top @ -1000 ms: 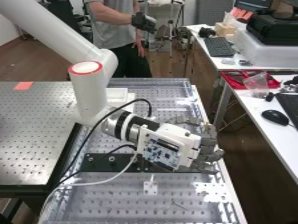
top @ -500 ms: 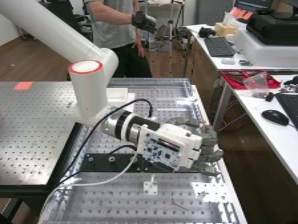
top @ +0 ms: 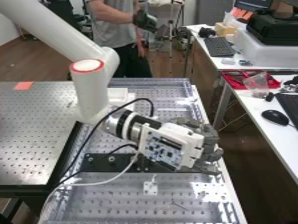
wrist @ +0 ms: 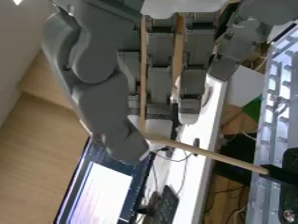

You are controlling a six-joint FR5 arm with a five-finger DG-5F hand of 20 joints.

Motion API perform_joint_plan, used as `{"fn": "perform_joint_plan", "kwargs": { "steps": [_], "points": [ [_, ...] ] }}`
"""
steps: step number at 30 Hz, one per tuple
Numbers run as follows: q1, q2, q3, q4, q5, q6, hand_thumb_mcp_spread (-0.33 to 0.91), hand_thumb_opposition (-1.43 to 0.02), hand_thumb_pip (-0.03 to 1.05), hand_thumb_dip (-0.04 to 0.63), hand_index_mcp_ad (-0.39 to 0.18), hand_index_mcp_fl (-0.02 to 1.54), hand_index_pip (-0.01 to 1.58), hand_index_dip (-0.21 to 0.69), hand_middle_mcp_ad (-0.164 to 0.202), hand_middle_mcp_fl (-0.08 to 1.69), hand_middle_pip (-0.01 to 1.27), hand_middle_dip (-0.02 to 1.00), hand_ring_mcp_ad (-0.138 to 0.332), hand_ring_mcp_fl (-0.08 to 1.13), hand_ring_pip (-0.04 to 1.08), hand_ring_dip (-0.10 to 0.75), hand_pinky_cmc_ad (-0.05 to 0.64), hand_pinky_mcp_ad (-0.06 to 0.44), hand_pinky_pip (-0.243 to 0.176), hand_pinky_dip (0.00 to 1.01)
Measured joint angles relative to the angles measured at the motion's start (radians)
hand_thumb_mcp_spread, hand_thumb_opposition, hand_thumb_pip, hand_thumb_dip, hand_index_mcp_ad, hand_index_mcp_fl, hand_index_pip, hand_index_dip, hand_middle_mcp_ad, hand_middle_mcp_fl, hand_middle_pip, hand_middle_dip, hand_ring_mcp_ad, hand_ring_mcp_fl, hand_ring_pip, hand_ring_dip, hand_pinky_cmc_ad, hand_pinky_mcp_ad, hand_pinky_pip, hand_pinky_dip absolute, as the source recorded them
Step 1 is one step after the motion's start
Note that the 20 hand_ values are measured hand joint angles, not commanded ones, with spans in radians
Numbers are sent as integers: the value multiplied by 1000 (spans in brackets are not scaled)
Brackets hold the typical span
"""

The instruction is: Grab the chopstick and place it in the clear container

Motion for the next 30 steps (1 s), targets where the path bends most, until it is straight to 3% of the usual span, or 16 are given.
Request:
{"fn": "perform_joint_plan", "kwargs": {
  "steps": [7,14,16,18,30],
  "points": [
    [-1,-3,34,-41,-17,-38,682,-1005,583,295,14,576,1436,65,0,775,895,733,82,681,106,576,450,230,45,176],
    [-4,-5,49,-68,-41,-48,661,-1052,586,298,10,585,1401,75,0,782,871,737,86,614,110,576,450,243,45,176],
    [-3,-4,47,-67,-39,-48,613,-1052,632,300,10,572,1372,75,0,782,838,737,82,609,103,571,450,243,42,176],
    [-3,-3,43,-64,-34,-47,607,-1037,742,298,10,539,1360,49,0,778,826,733,82,607,113,565,457,243,45,176],
    [-6,2,31,-59,-26,-37,557,-988,759,316,-7,471,1318,14,2,721,771,726,86,576,134,552,452,243,45,176]
  ]
}}
